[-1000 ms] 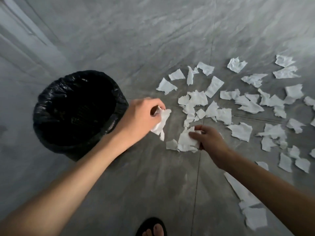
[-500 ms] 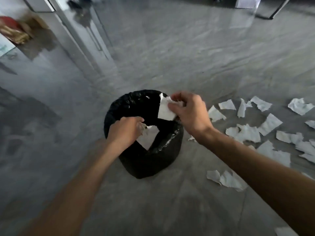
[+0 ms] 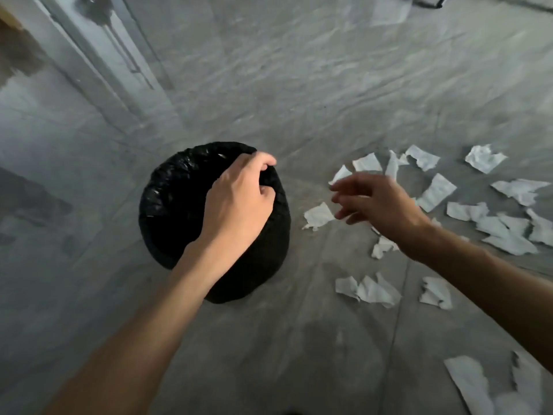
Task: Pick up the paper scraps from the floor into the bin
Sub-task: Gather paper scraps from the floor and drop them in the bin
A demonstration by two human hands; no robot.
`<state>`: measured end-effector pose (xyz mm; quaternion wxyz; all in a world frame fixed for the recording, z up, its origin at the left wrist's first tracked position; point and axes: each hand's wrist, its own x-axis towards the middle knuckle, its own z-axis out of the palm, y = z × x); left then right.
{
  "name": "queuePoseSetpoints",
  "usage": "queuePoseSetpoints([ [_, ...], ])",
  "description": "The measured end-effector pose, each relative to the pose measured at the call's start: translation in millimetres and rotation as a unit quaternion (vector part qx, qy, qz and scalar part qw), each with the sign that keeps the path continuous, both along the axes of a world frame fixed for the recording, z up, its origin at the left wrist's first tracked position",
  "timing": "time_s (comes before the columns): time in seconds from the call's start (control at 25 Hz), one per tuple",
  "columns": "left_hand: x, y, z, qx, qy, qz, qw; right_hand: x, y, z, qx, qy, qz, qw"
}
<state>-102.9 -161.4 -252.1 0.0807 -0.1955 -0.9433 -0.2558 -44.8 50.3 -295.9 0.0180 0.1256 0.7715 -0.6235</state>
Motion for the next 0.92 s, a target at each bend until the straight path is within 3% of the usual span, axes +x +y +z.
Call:
queuePoseSetpoints([
  [0.08,14.5,26.2,-14.5,0.019,-0.014,-0.089,0.996,33.9,35.2,-38.8,0.125,-0.068,-0.002,0.990],
  [0.2,39.1,56.1,-57.6,-0.035,-0.087,-0.183,0.979,84.5,54.3,-101.6,0.324,-0.184,0.089,0.924],
  [0.36,55.8,76.4,-137.4,-0.152,-0.207,-0.228,0.939,110.2,34.5,-157.1,0.431,-0.162,0.160,0.873],
  [0.48,70.0,85.5,-190.1,-0.220,-0.257,-0.254,0.906,113.4,30.3,-169.2,0.362,-0.141,0.097,0.916],
  [0.56,75.4,89.0,-210.0,-0.213,-0.245,-0.265,0.908,122.2,43.5,-169.8,0.311,-0.119,0.031,0.943],
  [0.72,72.3,95.6,-227.1,-0.156,-0.240,-0.272,0.919,146.1,95.0,-170.9,0.314,-0.153,-0.129,0.928],
  [0.8,61.2,98.0,-224.7,-0.134,-0.224,-0.237,0.936,151.2,106.9,-178.6,0.316,-0.207,-0.128,0.917],
  [0.92,16.1,110.6,-215.5,-0.050,-0.160,-0.117,0.979,147.4,107.5,-186.8,0.342,-0.192,-0.099,0.915],
])
